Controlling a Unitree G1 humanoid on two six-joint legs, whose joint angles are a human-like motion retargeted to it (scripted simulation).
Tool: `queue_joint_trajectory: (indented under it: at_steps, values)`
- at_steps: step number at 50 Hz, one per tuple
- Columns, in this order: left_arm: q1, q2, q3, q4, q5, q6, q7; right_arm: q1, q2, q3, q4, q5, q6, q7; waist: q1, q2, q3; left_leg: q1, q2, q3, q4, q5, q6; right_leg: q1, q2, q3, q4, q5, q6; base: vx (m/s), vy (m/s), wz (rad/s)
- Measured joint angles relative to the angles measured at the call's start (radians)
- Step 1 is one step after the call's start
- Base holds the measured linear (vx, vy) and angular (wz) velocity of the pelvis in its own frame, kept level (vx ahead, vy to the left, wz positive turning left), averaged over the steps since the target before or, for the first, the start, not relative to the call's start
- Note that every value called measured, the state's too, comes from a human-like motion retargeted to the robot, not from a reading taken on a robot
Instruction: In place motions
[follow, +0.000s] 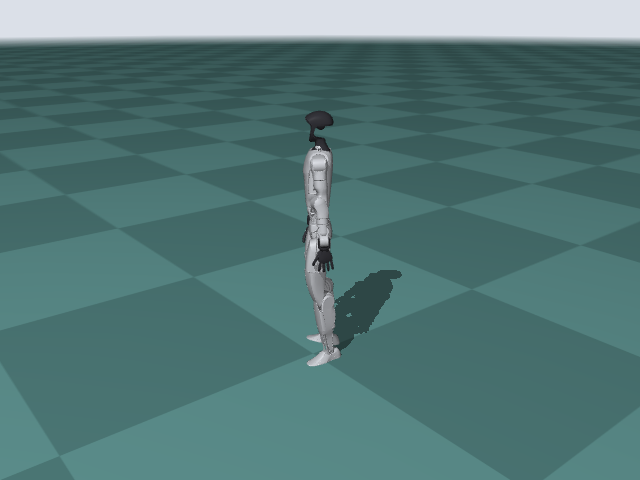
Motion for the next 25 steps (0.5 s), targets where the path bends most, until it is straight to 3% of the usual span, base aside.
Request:
queue_joint_trajectory:
  at_steps: [13,19,25]
  values:
    - [0.018,0.044,-0.001,0.059,-0.013,-0.011,0.049,-0.001,-0.030,-0.034,-0.046,-0.015,-0.024,0.017,0.209,-0.042,0.019,-0.058,-0.085,-0.224,0.015,0.043,0.033,0.122,-0.038,-0.237,-0.042,-0.035,0.041,0.15,0.12,0.94]
    - [0.037,0.044,-0.039,0.073,0.035,-0.048,0.188,-0.022,-0.016,-0.018,-0.067,-0.012,-0.035,0.024,0.211,-0.044,0.019,-0.062,-0.087,-0.237,0.013,0.043,0.034,0.122,-0.037,-0.249,-0.044,-0.033,0.046,0.01,0.00,0.08]
    - [0.036,0.040,-0.035,0.075,0.034,-0.045,0.158,-0.029,0.009,0.008,-0.082,-0.039,-0.044,0.031,0.172,-0.049,0.014,-0.049,-0.068,-0.196,0.009,0.029,0.029,0.098,-0.032,-0.214,-0.042,-0.018,0.041,-0.07,-0.12,-0.40]
